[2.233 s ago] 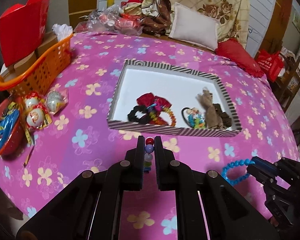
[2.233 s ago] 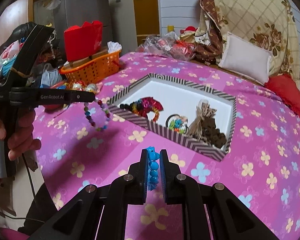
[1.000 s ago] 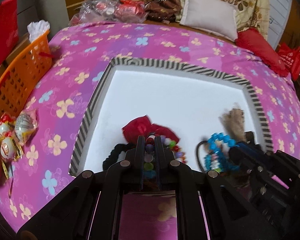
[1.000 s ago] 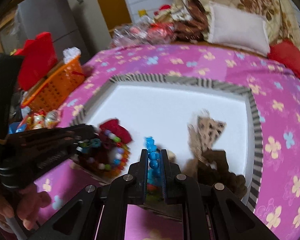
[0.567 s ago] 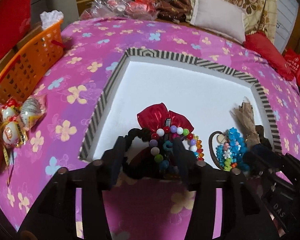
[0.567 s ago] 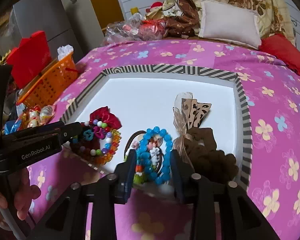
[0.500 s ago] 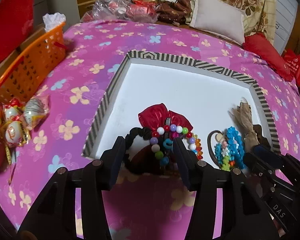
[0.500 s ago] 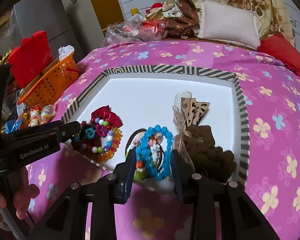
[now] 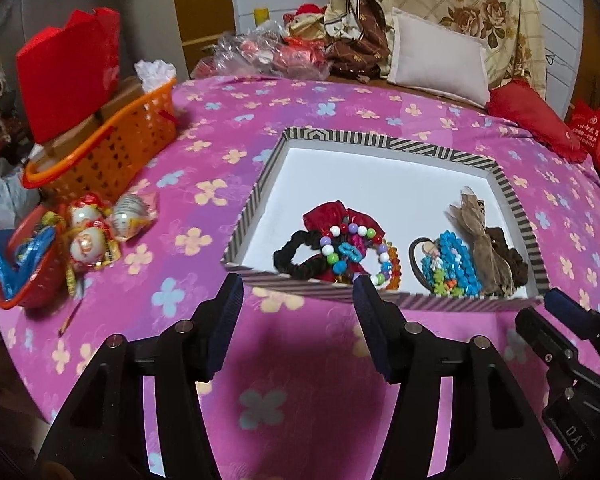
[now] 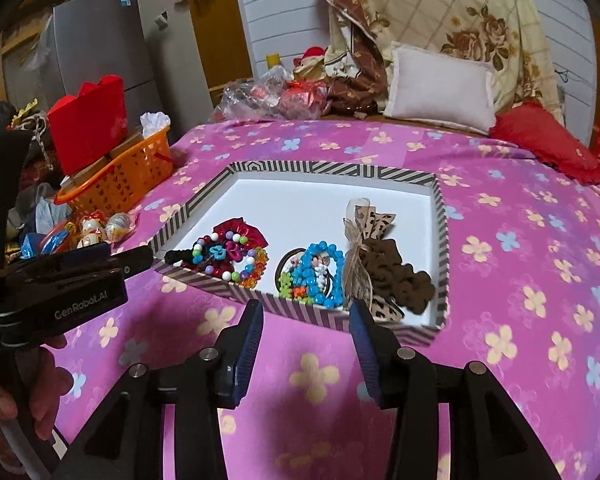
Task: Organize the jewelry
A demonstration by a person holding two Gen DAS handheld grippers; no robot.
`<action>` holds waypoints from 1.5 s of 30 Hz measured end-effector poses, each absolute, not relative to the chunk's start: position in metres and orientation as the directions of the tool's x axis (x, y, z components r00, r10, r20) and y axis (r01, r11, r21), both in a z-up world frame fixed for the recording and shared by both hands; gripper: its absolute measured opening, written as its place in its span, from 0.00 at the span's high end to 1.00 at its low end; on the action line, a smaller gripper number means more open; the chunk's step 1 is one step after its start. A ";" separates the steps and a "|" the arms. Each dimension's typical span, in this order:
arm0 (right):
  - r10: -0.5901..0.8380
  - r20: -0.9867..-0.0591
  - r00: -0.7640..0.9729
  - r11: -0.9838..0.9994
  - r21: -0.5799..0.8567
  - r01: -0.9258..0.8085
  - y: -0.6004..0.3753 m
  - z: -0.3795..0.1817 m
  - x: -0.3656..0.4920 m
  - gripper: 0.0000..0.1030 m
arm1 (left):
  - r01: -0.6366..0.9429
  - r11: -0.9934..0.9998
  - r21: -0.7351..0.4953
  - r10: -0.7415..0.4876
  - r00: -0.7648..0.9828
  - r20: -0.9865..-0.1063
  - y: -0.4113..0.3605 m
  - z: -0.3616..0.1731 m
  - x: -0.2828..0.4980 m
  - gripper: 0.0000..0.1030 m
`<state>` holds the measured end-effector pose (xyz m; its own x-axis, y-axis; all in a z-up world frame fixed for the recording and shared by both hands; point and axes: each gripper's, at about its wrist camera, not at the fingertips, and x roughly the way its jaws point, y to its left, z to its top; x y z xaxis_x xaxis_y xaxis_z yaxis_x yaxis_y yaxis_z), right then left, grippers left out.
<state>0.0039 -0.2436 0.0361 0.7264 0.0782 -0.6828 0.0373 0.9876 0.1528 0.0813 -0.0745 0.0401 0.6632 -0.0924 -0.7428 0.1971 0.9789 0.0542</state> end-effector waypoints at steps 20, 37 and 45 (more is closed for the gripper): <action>0.082 -0.674 0.734 0.986 0.164 0.040 -0.229 0.049 -0.041 0.56 | 0.174 0.983 0.054 -0.091 0.723 -0.685 -0.057 0.064 0.012 0.45; 0.087 -0.671 0.736 0.986 0.165 0.033 -0.223 0.054 -0.055 0.43 | 0.172 0.984 0.046 -0.096 0.729 -0.678 -0.051 0.067 -0.011 0.45; 0.090 -0.654 0.751 0.986 0.166 0.026 -0.219 0.060 -0.059 0.36 | 0.171 0.984 0.049 -0.093 0.732 -0.675 -0.052 0.068 -0.015 0.45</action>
<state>-0.0592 -0.2195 0.0603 0.7512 0.0905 -0.6539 0.0255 0.9858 0.1658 -0.0151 -0.0516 0.0678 0.7321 -0.0934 -0.6748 0.1711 0.9840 0.0494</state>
